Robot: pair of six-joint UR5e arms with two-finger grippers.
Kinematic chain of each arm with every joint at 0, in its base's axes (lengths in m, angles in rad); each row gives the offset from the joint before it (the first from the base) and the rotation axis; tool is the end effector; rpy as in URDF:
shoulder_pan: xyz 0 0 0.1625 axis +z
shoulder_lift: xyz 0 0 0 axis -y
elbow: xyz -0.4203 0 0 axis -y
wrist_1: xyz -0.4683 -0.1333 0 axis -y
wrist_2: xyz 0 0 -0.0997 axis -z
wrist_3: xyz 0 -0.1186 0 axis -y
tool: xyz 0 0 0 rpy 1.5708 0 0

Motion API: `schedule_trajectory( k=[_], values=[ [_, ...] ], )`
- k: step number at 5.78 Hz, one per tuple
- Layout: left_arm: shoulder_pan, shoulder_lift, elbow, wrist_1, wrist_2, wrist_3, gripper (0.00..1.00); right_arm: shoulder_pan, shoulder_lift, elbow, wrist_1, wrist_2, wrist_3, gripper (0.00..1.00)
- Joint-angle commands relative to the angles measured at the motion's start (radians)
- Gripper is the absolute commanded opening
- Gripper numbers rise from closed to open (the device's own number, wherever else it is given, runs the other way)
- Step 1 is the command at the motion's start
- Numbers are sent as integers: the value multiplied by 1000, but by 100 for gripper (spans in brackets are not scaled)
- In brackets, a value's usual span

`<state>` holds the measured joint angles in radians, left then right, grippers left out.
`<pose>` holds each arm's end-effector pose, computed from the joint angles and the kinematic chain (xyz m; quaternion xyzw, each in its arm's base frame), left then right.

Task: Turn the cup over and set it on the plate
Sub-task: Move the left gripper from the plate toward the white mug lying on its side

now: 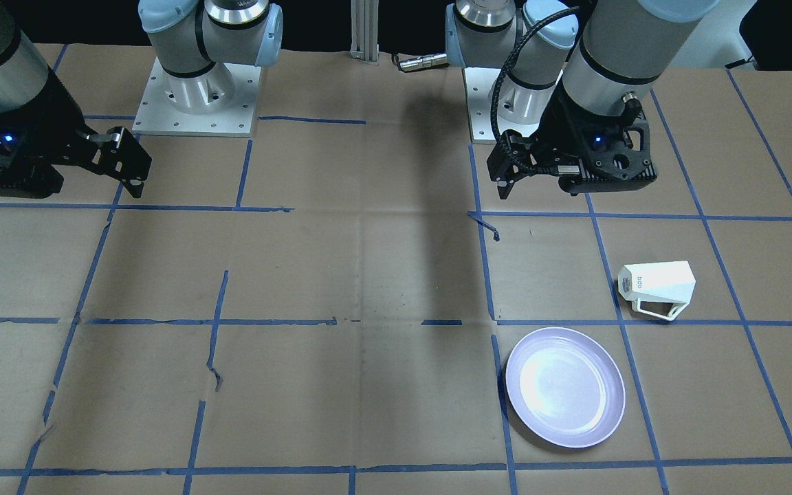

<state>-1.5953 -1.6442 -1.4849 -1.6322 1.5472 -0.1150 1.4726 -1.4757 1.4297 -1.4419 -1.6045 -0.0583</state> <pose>-0.1506 -0.5894 0.4642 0.0455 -0.9986 -0.0252 0.0101 0.0701 -0.6071 0.4761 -0.0192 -0.9988 -0.0426 0.0135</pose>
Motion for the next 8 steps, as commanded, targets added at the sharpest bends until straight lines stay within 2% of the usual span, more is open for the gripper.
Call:
schedule_trajectory(
  k=[1, 3, 4, 5, 7, 8],
  values=[
    [0, 12, 0, -6, 5, 2, 98, 0, 0, 0, 0, 0, 0, 100],
    [36, 12, -2, -30, 10, 29, 99, 0, 0, 0, 0, 0, 0, 100],
    [152, 4, 0, -26, 31, 183, 99, 0, 0, 0, 0, 0, 0, 100],
    [319, 3, 3, -26, 28, 365, 99, 0, 0, 0, 0, 0, 0, 100],
    [653, -57, 34, -3, 21, 757, 99, 0, 0, 0, 0, 0, 0, 100],
    [769, -109, 49, 33, 11, 888, 99, 0, 0, 0, 0, 0, 0, 100]
  ],
)
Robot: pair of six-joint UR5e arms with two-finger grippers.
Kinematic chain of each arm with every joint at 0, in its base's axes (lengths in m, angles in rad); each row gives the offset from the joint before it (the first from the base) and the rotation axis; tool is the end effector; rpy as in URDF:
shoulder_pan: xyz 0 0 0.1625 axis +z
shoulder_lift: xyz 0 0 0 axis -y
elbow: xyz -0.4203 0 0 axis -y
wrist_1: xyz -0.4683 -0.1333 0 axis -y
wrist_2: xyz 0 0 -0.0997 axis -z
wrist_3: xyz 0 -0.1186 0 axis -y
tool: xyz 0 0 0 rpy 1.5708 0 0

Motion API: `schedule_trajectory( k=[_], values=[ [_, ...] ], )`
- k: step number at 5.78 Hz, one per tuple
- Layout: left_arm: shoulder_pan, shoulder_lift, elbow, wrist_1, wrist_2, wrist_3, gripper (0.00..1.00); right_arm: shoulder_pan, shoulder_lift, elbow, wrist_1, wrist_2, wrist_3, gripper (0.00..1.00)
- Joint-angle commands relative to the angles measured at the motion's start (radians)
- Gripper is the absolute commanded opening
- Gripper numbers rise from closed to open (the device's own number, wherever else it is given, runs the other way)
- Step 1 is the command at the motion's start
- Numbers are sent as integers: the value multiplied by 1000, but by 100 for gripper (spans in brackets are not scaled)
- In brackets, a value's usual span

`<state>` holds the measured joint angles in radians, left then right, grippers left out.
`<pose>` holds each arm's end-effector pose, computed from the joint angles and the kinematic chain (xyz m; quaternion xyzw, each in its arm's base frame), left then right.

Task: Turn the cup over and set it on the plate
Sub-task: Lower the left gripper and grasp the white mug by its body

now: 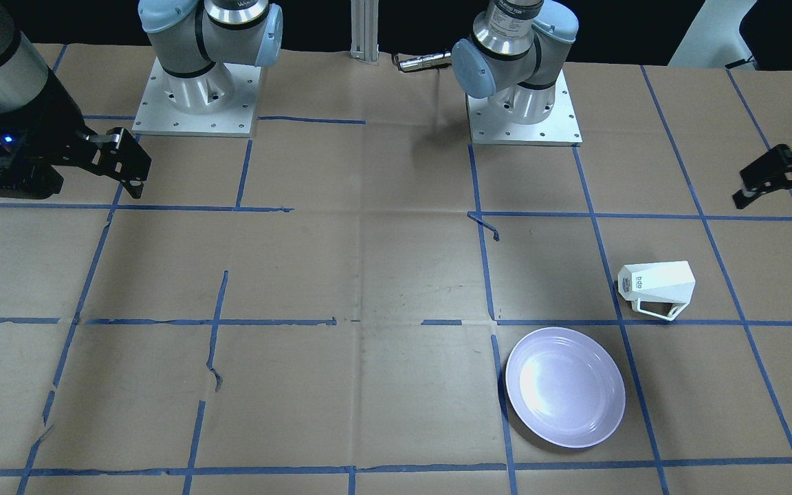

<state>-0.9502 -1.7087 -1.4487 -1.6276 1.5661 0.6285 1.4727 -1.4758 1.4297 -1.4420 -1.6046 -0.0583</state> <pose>0.2498 -0.5797 0.4459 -0.0039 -0.9993 -0.0281 0.0231 0.0702 -0.6070 0.4761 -0.0192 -0.9988 -0.0425 0.0136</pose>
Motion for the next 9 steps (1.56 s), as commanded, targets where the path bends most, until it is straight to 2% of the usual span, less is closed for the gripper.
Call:
schedule_trajectory(
  k=[1, 2, 3, 5, 7, 9],
  values=[
    [143, -54, 14, 23, -26, 161, 99, 0, 0, 0, 0, 0, 0, 100],
    [177, -84, 10, -29, -184, 212, 99, 0, 0, 0, 0, 0, 0, 100],
    [268, -163, 14, -108, -307, 287, 99, 0, 0, 0, 0, 0, 0, 100],
    [349, -354, 16, -260, -545, 493, 99, 0, 0, 0, 0, 0, 0, 100],
    [366, -541, 16, -435, -650, 740, 99, 0, 0, 0, 0, 0, 0, 100],
    [366, -650, 13, -548, -681, 827, 99, 0, 0, 0, 0, 0, 0, 100]
  ],
)
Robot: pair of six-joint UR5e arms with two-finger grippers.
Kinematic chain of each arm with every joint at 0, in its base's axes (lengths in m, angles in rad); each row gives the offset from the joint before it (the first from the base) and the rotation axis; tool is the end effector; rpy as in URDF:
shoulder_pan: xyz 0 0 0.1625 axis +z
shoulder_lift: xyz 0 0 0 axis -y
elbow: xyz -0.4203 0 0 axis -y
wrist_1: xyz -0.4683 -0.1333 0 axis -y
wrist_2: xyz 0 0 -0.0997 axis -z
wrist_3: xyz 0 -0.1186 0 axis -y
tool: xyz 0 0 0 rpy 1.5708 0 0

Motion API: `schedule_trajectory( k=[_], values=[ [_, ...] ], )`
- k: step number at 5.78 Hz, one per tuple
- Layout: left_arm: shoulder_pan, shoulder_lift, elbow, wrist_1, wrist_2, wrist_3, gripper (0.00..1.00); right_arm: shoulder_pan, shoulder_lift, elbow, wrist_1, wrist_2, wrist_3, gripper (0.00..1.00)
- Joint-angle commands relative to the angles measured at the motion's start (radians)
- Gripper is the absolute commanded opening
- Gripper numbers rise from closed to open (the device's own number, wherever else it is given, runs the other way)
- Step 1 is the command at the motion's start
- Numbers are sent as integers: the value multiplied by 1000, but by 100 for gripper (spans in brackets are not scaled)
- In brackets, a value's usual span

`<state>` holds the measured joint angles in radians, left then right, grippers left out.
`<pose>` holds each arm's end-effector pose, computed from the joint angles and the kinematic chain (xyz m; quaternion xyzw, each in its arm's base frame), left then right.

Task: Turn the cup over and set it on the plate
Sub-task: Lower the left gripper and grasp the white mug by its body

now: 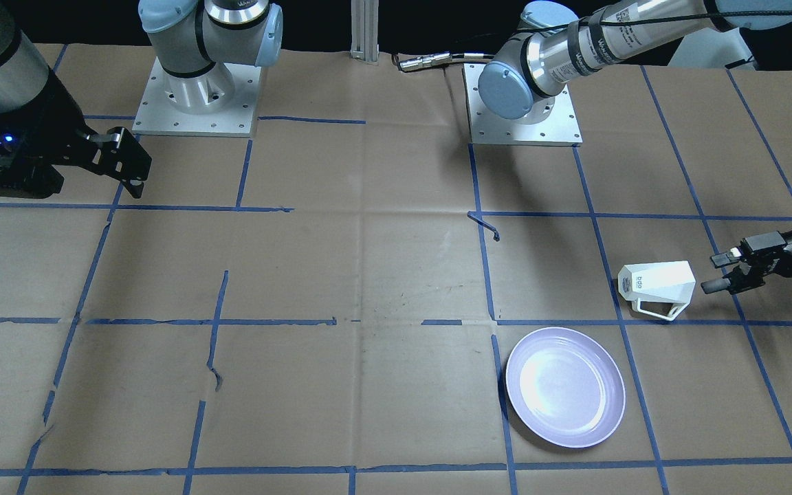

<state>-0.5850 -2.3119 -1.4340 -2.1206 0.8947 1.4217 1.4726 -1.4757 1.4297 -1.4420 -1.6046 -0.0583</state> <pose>0.4064 -0.5181 0.0779 0.0057 -0.8111 0.0747 0.5801 0.0701 -0.6071 0.4761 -0.0192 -0.9988 -0.0426 0.0136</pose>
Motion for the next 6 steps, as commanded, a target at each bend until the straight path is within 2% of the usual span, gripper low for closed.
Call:
schedule_trajectory(
  k=[1, 2, 3, 4, 5, 6],
  values=[
    [1, -84, -2, -117, -13, 34, 99, 0, 0, 0, 0, 0, 0, 100],
    [1, -87, -2, -118, -13, 32, 99, 0, 0, 0, 0, 0, 0, 100],
    [1, -84, -2, -119, -46, 32, 94, 0, 0, 0, 0, 0, 0, 100],
    [-1, -80, -2, -125, -51, 32, 39, 0, 0, 0, 0, 0, 0, 100],
    [-1, -78, -2, -128, -50, 32, 8, 0, 0, 0, 0, 0, 0, 100],
    [-1, -73, -2, -130, -53, 34, 0, 0, 0, 0, 0, 0, 0, 100]
  ],
)
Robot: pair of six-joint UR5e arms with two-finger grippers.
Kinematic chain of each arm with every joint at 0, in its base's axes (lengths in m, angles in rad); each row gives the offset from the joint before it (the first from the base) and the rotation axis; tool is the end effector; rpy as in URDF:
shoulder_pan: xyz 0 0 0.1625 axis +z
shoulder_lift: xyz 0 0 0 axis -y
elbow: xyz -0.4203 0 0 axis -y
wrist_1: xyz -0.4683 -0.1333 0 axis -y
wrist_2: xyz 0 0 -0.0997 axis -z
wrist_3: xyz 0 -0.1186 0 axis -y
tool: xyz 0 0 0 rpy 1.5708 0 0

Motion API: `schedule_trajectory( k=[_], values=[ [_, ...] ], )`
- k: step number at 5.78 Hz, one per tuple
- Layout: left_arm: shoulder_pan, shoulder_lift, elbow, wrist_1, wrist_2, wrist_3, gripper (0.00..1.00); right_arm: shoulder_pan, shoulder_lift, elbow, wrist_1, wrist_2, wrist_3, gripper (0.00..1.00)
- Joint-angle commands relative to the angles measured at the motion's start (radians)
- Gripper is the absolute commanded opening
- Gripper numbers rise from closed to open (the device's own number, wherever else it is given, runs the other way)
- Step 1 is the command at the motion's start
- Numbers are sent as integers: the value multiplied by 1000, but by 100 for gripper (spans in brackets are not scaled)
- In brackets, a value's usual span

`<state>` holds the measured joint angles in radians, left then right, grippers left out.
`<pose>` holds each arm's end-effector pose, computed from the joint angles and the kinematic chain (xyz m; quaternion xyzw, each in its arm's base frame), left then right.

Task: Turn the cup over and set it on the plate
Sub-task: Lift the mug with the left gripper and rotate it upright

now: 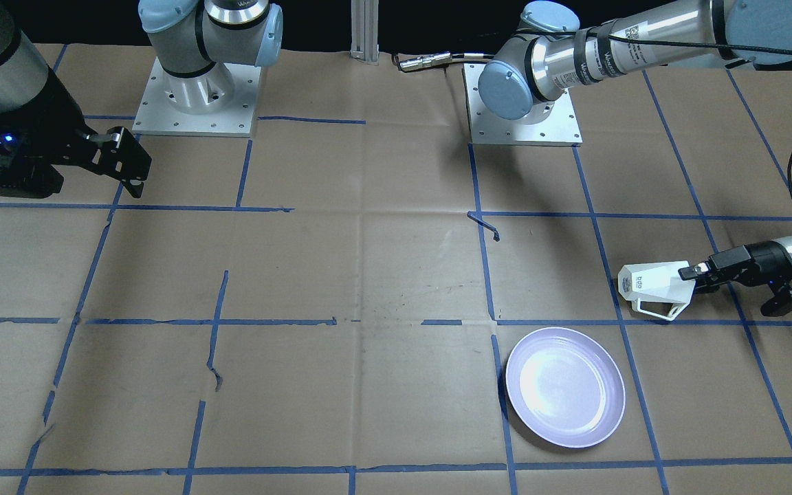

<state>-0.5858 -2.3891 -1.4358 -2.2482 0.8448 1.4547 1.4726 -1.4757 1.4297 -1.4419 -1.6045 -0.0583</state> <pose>0.3861 -0.5106 0.0381 0.0481 -0.7587 0.0570 0.6471 0.0701 -0.6071 0.4761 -0.0192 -0.9988 -0.0426 0.0135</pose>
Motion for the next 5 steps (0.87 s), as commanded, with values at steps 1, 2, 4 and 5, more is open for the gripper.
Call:
schedule_trajectory(
  k=[1, 2, 4, 5],
  values=[
    [0, 13, 2, -8, -6, 0, 0, 0, 0, 0, 0, 0, 0, 100],
    [0, 55, 3, -34, -10, -23, 0, 0, 0, 0, 0, 0, 0, 100],
    [3, 343, 6, -90, -39, -269, 0, 0, 0, 0, 0, 0, 0, 100],
    [0, 451, 6, -84, -33, -374, 0, 0, 0, 0, 0, 0, 0, 100]
  ],
)
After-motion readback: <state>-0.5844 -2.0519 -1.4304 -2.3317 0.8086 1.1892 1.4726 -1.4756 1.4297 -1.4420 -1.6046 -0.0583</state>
